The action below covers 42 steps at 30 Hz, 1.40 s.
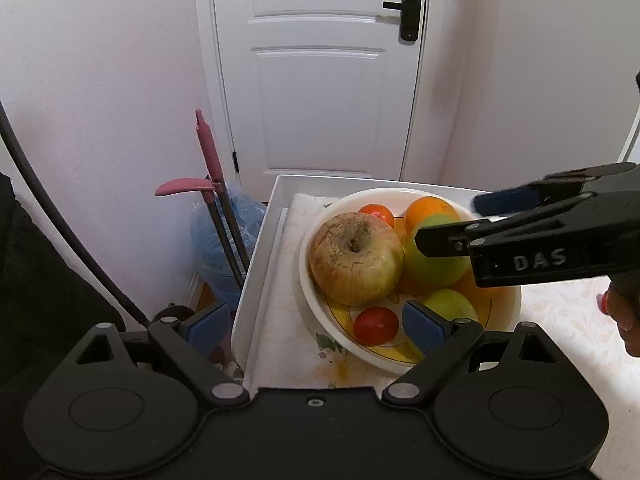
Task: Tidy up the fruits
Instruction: 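Lower the green apple into the duck bowl and open the right tool, then move both tools back to the table and grasp the other red tomato with the left tool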
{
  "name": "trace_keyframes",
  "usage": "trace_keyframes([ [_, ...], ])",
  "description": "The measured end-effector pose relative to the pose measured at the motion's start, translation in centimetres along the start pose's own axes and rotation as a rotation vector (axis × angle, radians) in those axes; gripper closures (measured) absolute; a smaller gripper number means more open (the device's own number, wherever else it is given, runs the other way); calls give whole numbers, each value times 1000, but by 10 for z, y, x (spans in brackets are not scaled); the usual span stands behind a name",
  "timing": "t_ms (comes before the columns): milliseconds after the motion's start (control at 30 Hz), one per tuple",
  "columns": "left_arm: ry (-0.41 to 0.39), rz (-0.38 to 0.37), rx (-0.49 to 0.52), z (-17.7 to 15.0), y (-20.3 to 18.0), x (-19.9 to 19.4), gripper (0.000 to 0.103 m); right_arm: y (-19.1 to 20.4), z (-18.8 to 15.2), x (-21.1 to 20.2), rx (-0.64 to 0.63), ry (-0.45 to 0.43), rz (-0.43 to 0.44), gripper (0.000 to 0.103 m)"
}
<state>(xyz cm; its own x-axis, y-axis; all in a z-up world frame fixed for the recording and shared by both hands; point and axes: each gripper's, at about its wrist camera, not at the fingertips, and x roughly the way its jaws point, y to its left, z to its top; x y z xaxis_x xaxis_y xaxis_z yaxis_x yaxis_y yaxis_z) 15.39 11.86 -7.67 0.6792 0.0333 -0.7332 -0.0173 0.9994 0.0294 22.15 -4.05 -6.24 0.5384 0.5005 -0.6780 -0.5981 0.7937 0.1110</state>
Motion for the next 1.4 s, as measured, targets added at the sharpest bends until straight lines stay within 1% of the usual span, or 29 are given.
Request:
trace_keyframes([
  [67,-2,2,5,-1,-1,-1,8,-2,0,-5,7,-23,-13,0],
  [200,-1,5,11,-3,-3,-1,7,-7,-3,-8,30,-4,-32,0],
  [367,-12,6,7,-3,-3,-5,7,-8,-7,-19,43,-9,-48,0],
  [633,-44,12,2,-4,-3,-23,7,2,-10,-45,32,-28,-85,0],
  [767,-56,11,-3,-3,-3,-34,7,5,-12,-63,50,-36,-104,0],
  [967,-86,-9,12,1,-9,-56,7,7,-18,-98,79,-65,-156,0],
  [1100,-105,-38,31,6,-17,-66,7,2,-25,-123,105,-81,-214,0],
  [1267,-128,-85,81,11,-31,-75,7,-13,-39,-153,144,-95,-290,0],
  [1400,-132,-112,103,16,-46,-78,7,-33,-52,-173,177,-97,-339,0],
])
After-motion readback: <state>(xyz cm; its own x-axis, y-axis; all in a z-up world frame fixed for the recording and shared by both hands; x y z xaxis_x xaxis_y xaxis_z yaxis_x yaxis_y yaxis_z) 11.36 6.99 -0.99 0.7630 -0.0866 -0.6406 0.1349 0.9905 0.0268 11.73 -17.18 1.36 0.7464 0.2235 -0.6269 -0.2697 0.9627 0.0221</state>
